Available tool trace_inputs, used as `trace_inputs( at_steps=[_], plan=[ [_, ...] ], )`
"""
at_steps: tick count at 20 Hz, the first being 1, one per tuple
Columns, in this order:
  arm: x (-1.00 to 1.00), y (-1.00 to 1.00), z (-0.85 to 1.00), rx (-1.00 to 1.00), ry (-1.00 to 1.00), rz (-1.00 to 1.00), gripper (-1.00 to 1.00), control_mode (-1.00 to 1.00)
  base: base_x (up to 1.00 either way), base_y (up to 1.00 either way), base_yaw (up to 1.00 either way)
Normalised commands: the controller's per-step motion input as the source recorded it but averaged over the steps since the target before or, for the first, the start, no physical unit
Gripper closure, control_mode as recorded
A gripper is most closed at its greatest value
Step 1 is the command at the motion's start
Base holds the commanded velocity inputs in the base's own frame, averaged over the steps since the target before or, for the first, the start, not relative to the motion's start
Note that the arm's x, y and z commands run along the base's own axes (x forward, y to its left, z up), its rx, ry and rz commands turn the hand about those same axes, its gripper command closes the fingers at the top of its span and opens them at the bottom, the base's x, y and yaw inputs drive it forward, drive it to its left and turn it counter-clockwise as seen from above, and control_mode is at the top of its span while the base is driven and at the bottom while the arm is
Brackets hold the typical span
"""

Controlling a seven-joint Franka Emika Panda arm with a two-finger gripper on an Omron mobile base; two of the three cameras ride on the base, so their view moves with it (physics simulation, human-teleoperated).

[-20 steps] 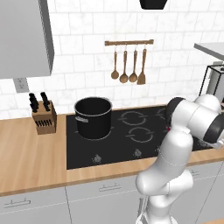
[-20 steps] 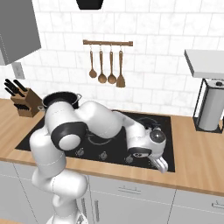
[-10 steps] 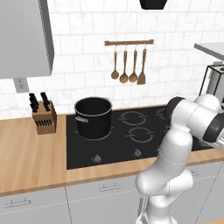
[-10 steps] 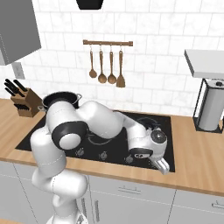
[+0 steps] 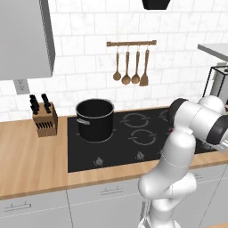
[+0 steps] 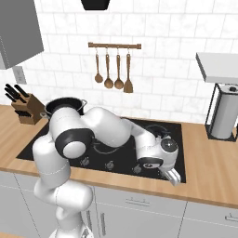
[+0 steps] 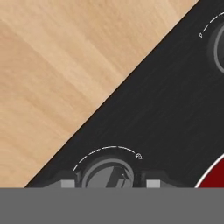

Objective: Pick the kettle from the counter and place it on a stove burner. Then turn the burner on.

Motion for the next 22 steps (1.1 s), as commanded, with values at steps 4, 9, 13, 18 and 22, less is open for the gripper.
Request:
trace_inputs(
  at_steps=[4,9,13,18,22],
  plan=[
    [0.00,0.03,0.38,0.00,0.00,-0.02,-1.00,-1.00,0.00,0.00,0.00],
    [-0.02,0.00,0.96,0.01,-0.03,-0.04,-1.00,-1.00,0.00,0.00,0.00],
    [-0.40,0.00,1.00,0.03,-0.08,-0.07,-1.00,-1.00,0.00,0.00,0.00],
    [-0.62,0.01,1.00,0.01,-0.06,-0.09,-1.00,-1.00,0.00,0.00,0.00],
    [-0.98,0.18,1.00,0.00,-0.03,-0.05,-1.00,-1.00,0.00,0.00,0.00]
  ],
)
